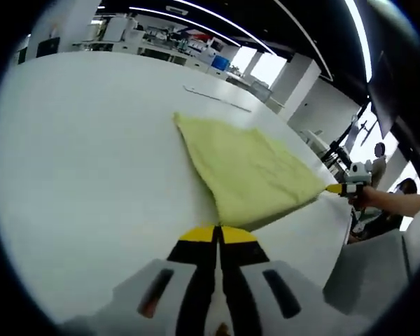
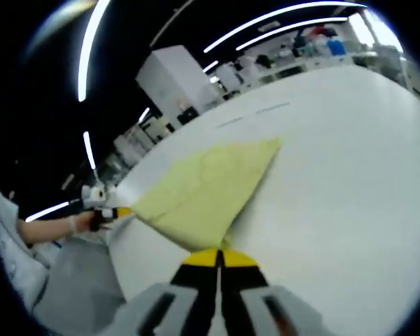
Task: Fold the garment on the visible template until the final outline fits inside the template.
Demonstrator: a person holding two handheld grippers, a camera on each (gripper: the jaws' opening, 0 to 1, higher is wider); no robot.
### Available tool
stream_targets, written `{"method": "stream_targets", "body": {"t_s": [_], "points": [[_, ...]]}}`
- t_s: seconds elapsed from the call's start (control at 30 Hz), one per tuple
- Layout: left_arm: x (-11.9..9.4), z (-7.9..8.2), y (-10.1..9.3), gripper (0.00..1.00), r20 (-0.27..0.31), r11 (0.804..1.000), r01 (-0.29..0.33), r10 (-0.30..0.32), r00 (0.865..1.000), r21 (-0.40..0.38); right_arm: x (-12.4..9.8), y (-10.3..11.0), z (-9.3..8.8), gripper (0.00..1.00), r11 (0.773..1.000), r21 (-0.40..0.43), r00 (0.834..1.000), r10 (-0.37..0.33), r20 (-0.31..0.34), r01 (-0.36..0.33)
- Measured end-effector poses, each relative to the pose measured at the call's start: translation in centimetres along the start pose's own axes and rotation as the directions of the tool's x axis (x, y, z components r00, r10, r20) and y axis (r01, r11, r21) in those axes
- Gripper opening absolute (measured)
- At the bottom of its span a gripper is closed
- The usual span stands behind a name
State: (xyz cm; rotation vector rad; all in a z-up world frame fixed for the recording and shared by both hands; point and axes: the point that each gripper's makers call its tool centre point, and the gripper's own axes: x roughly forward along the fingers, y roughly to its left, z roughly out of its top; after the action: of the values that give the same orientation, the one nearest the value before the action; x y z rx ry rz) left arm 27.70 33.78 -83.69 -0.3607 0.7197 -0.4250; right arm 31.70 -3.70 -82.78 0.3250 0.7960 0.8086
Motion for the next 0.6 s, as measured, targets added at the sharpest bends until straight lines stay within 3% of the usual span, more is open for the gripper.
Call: {"method": "stream_targets", "body": {"t_s": [0.17, 0.23, 0.43, 0.57, 0.6], "points": [[-0.1, -0.4, 0.3, 0.00, -0.009, 1.000, -0.012, 0.011, 1.000, -0.013, 0.0, -0.1, -0.1, 0.00, 1.000, 0.005, 1.000, -0.007, -0.002, 0.007], [0.0, -0.9, 0.7, 0.00, -0.023, 0.998, -0.016, 0.015, 1.000, -0.055, -0.1, 0.0, -0.4, 0.00, 1.000, 0.001, 1.000, -0.008, -0.015, 0.008], [-0.5, -1.1, 0.4, 0.00, -0.029, 0.999, -0.009, 0.008, 1.000, -0.039, -0.3, -0.3, -0.9, 0.00, 1.000, 0.010, 1.000, -0.021, -0.018, 0.021], [-1.4, -1.5, 1.3, 0.00, -0.029, 0.997, -0.024, 0.022, 0.999, -0.069, -0.9, -1.0, -1.1, 0.00, 0.999, 0.037, 0.999, -0.035, -0.012, 0.036], [-1.8, -1.7, 1.5, 0.00, -0.025, 0.996, -0.020, 0.018, 1.000, -0.082, -1.0, -0.3, -1.0, 0.00, 0.995, 0.097, 1.000, -0.002, 0.015, 0.000]]}}
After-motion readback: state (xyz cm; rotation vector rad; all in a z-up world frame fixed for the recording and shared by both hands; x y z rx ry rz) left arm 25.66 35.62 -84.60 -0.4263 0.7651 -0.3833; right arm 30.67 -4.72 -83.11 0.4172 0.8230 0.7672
